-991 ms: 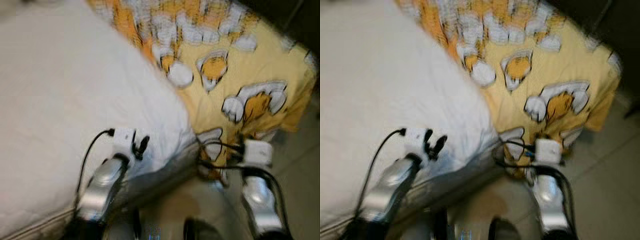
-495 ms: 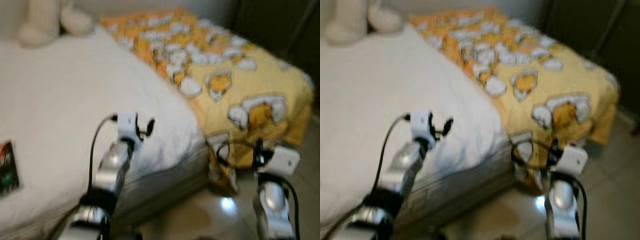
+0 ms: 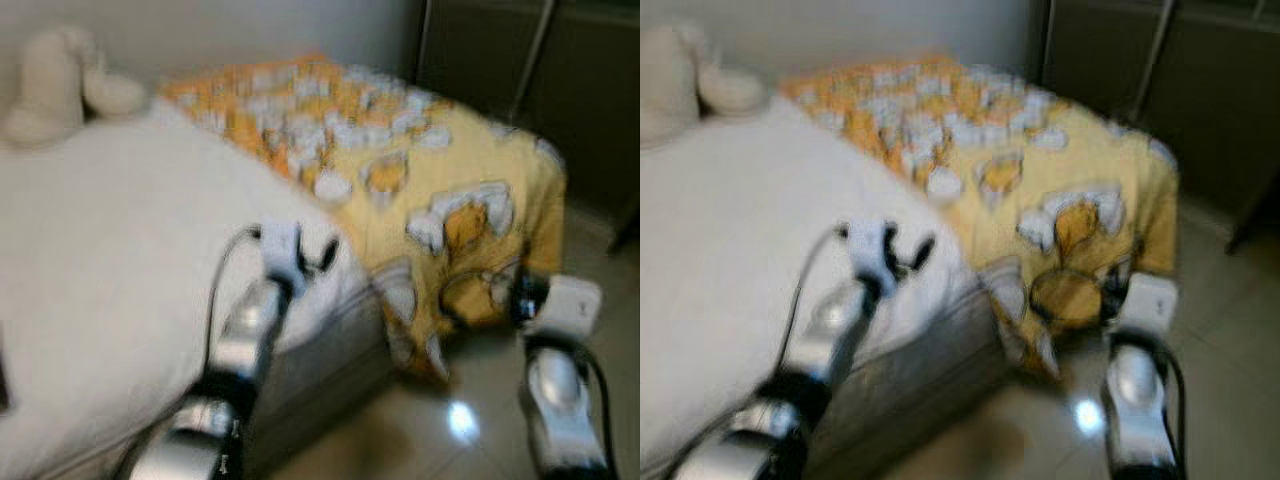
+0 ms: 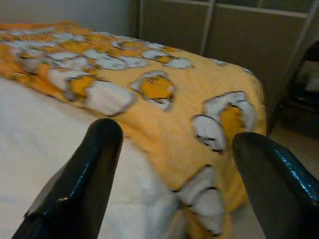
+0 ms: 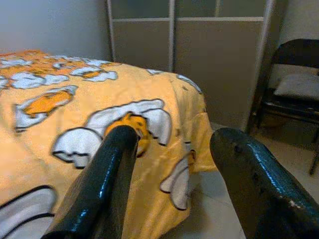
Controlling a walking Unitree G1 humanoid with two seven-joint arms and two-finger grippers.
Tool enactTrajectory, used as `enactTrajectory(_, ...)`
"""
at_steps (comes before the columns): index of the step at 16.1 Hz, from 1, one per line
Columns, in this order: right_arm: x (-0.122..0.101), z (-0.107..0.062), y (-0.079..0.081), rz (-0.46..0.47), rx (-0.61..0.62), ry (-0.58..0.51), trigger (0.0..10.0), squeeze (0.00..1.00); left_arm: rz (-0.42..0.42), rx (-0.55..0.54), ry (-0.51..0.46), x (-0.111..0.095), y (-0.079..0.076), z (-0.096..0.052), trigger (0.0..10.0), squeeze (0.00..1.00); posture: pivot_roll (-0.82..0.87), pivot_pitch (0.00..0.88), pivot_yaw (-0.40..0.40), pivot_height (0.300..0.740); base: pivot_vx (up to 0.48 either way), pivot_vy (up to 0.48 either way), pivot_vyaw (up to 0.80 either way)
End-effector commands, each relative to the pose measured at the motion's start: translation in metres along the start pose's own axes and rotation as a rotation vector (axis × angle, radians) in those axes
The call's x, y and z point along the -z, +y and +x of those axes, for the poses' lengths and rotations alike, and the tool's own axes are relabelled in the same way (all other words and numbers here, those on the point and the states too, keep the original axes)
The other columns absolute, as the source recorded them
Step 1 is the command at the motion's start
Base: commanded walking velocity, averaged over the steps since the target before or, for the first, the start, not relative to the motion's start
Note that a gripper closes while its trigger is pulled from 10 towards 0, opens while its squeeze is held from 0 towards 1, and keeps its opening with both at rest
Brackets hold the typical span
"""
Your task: Clean up the room
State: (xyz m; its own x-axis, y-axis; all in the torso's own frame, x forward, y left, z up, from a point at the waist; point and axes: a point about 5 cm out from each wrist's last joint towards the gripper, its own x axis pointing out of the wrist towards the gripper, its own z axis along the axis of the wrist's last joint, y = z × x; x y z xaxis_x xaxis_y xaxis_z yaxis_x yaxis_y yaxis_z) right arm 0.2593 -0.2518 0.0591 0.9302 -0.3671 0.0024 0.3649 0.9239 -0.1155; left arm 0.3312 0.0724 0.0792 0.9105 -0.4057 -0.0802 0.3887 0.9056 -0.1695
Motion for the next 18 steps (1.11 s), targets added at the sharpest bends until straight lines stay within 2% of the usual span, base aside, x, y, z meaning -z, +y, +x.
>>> enactTrajectory(1,-0.008,0.004,0.011,0.009,-0.033,-0.02,10.0,0.0,0.017,-0.018,0.002,-0.001,0.008,-0.001,10.0,0.0,-0.17,0.0,0.049,0.74,0.337,-0.337,0.0)
enactTrajectory(4,-0.01,0.001,0.017,-0.011,-0.08,-0.027,10.0,0.0,0.013,-0.053,0.019,0.003,0.008,0.002,10.0,0.0,-0.18,0.0,0.043,0.74,0.416,-0.09,0.0)
enactTrajectory(9,-0.007,-0.01,0.011,-0.04,-0.075,-0.01,10.0,0.0,-0.001,-0.024,0.043,0.008,-0.004,0.006,10.0,0.0,-0.22,0.0,0.051,0.74,0.438,0.0,0.0)
enactTrajectory(12,-0.006,-0.023,0.009,-0.06,-0.086,-0.005,10.0,0.0,-0.019,-0.054,0.101,0.015,-0.003,0.008,10.0,0.0,-0.26,0.0,0.051,0.74,0.439,0.0,0.0)
enactTrajectory(13,-0.006,-0.035,0.006,-0.08,-0.102,0.003,10.0,0.0,-0.033,-0.113,0.171,0.022,0.002,0.008,10.0,0.0,-0.28,0.036,0.047,0.74,0.439,0.0,0.0)
enactTrajectory(14,-0.008,-0.044,0.004,-0.087,-0.111,0.002,10.0,0.0,-0.043,-0.124,0.185,0.024,0.002,0.008,10.0,0.0,-0.3,0.066,0.042,0.74,0.454,0.0,0.0)
enactTrajectory(16,-0.008,-0.073,-0.002,-0.1,-0.131,0.039,10.0,0.0,-0.043,-0.102,0.238,0.026,-0.004,0.011,10.0,0.0,-0.35,0.165,0.038,0.74,0.0,0.0,0.0)
enactTrajectory(18,-0.007,-0.098,-0.004,-0.116,-0.149,0.081,10.0,0.0,-0.039,-0.138,0.27,0.025,-0.003,0.014,10.0,0.0,-0.38,0.239,0.034,0.74,0.0,0.0,0.0)
